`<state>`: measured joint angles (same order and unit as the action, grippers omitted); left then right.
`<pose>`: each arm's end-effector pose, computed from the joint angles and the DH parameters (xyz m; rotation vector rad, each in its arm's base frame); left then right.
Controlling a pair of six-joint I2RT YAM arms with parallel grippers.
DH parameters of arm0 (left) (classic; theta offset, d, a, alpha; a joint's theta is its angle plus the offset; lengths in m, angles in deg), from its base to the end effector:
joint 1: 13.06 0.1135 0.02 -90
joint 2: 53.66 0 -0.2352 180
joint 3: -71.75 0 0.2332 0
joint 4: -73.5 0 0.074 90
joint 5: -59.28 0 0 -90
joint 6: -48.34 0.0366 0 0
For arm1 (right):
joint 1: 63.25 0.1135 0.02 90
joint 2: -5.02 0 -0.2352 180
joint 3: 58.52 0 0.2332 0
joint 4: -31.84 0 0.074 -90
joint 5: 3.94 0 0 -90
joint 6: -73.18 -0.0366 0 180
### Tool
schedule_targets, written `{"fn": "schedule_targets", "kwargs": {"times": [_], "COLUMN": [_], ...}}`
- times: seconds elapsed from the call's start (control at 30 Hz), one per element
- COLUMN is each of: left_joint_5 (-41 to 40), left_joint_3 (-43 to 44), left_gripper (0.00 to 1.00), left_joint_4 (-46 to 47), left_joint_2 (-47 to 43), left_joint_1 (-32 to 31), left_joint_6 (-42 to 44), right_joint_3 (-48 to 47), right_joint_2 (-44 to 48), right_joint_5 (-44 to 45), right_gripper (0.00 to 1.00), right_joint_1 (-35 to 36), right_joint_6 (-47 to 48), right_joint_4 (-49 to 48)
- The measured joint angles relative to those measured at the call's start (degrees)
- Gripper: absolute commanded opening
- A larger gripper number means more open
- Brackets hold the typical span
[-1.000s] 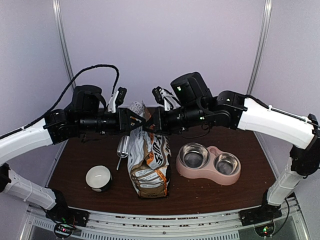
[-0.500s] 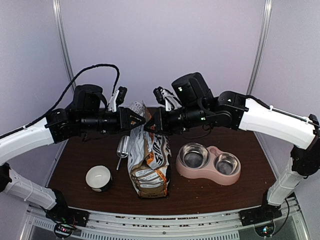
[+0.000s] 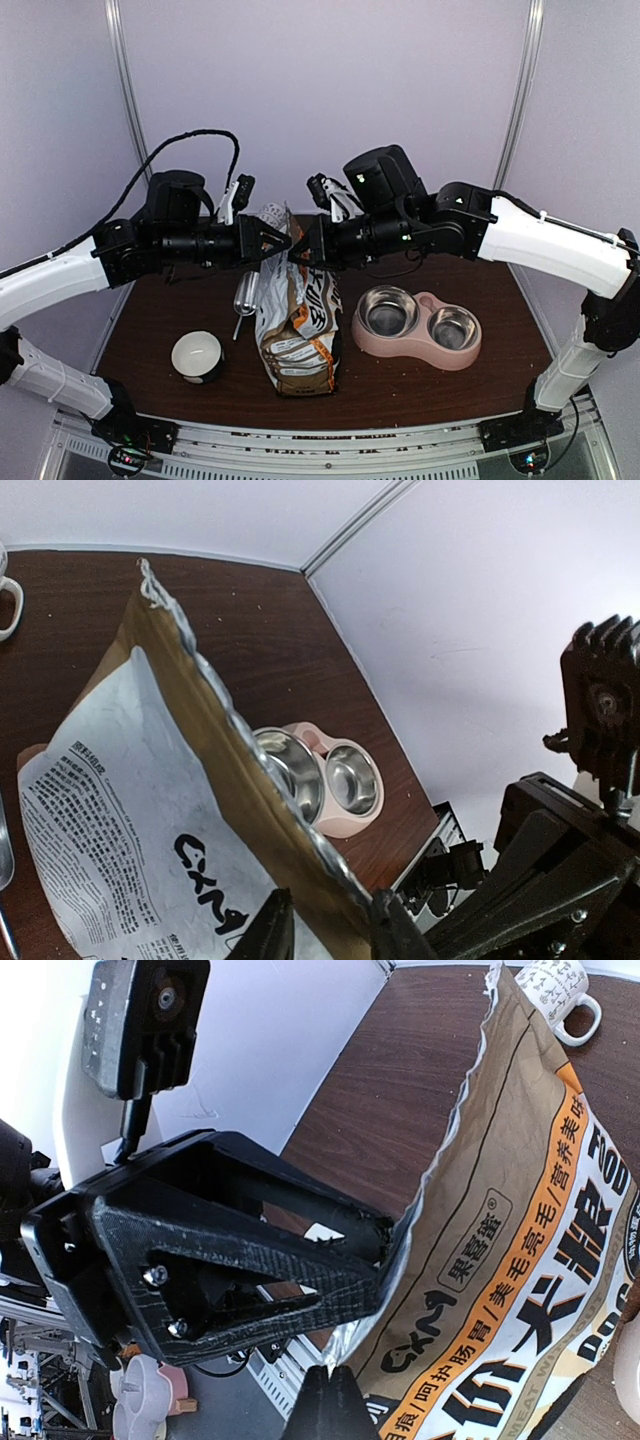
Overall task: Serve the pet food
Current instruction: Open the seal of the pet food bag.
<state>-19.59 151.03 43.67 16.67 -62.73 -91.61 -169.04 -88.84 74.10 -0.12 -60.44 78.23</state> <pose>0.1719 -0.2134 0.3321 0.1405 2.1725 -1.2795 0.1535 0.3197 0.3606 -0.5440 2.3132 1.2533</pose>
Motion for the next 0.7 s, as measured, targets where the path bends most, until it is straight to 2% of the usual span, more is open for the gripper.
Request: {"fn": "schedule_targets", "kwargs": {"times": [0.17, 0.4, 0.7], "left_joint_5": [2.1, 5.01, 5.68], "left_joint_3": [0.0, 0.0, -0.31], "left_gripper": [0.25, 0.0, 0.0], "left_joint_4": [0.46, 2.1, 2.91], "left_joint_2": [0.24, 0.7, 0.9], "left_joint_1": [0.22, 0.35, 0.5], "left_joint_6": [-0.09, -0.07, -0.02], "right_joint_3": [0.02, 0.02, -0.22], "right_joint_2": [0.0, 0.0, 0.0], "right_joint_5": [-0.02, -0.02, 1.6], "right_gripper": [0.0, 0.0, 0.0], "right_joint_1": [0.0, 0.0, 0.15], "right_joint_6": [0.39, 1.31, 1.95], "right_joint_4": [0.02, 0.04, 1.27]}}
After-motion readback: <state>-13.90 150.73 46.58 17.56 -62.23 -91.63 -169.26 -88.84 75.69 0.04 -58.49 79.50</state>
